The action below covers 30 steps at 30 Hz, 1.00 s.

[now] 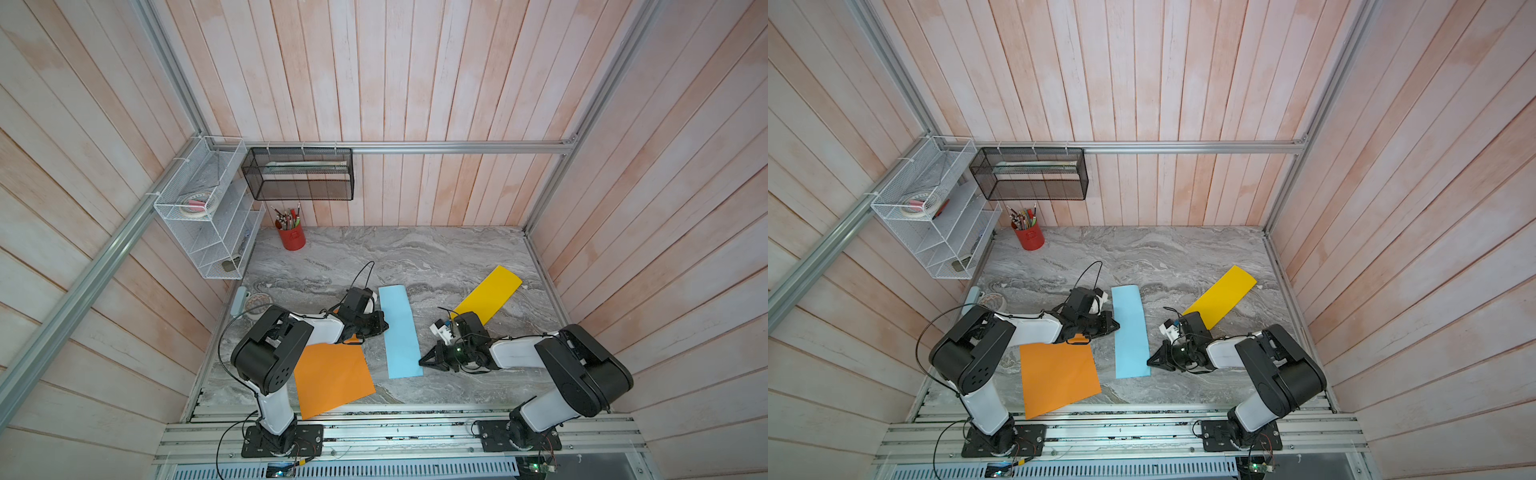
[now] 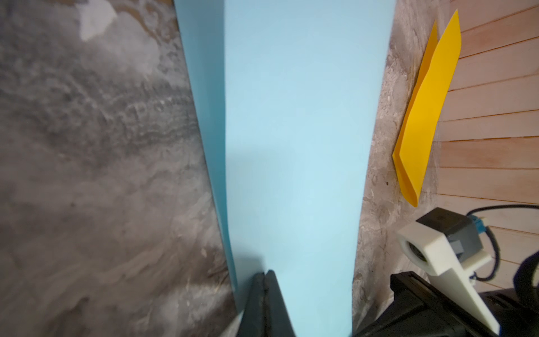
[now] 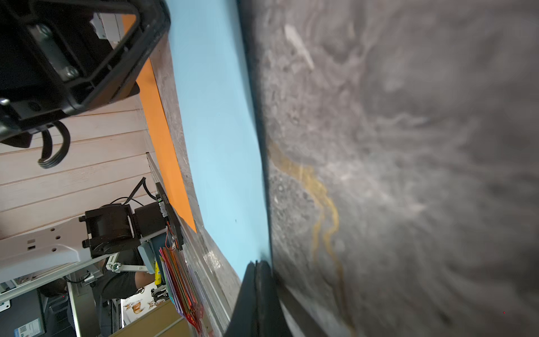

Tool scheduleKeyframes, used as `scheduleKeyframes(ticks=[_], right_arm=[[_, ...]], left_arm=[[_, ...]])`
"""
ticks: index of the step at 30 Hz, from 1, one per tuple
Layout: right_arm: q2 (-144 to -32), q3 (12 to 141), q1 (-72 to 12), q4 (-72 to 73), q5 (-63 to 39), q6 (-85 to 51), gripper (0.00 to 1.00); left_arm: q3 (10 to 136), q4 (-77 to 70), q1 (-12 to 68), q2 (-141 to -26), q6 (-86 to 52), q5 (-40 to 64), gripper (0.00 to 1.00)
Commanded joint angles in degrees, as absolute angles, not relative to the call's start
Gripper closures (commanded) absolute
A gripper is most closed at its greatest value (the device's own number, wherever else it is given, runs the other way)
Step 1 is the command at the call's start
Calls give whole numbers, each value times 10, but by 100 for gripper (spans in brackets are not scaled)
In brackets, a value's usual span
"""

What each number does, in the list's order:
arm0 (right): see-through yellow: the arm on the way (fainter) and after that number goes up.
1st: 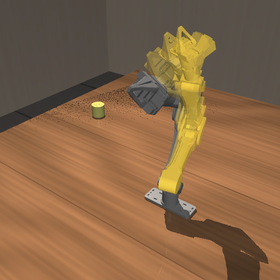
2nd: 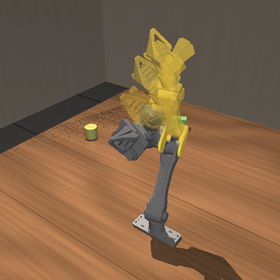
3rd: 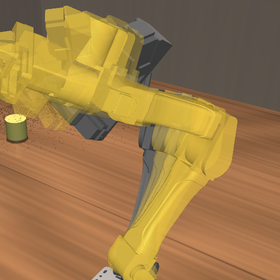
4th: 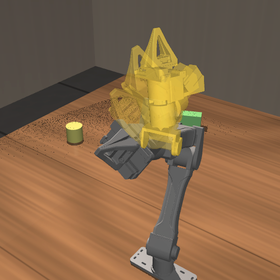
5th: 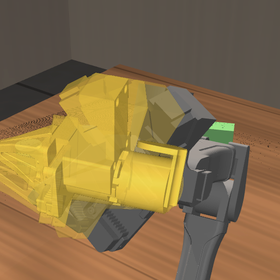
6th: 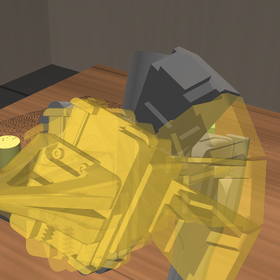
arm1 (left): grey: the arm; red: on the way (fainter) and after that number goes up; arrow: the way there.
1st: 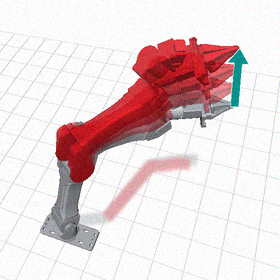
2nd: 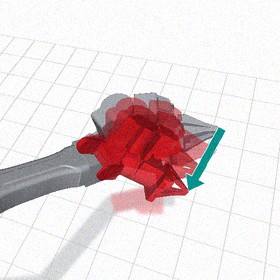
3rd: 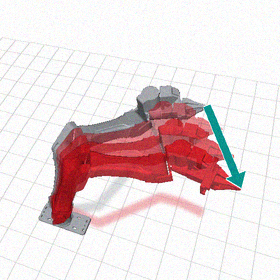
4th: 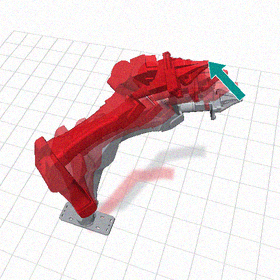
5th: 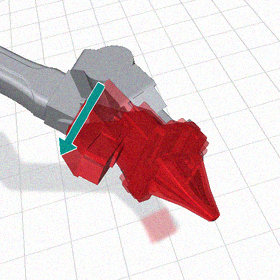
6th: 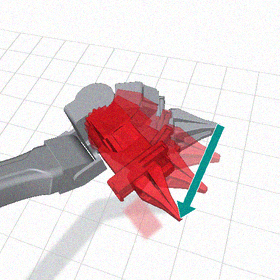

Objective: Fold the rectangular paper in half along the long edge
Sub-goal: Fold the paper at the center of the board.

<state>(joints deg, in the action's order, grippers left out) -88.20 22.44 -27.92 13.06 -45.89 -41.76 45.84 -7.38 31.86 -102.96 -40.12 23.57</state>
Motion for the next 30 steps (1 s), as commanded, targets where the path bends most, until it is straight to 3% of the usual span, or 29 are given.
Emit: scheduleKeyframes(ticks=[1, 12, 25, 30], right_arm=[[-856, 205, -253, 56, -431, -388, 100], [-854, 288, -295, 51, -437, -412, 100], [-858, 171, -301, 87, -439, -431, 100], [-834, 198, -295, 43, -430, -418, 100]], left_arm=[[438, 1, 320, -1050, -391, 208, 100], [439, 0, 320, -1051, -394, 210, 100], [446, 10, 321, -1053, -389, 207, 100], [448, 11, 320, -1055, -388, 207, 100]])
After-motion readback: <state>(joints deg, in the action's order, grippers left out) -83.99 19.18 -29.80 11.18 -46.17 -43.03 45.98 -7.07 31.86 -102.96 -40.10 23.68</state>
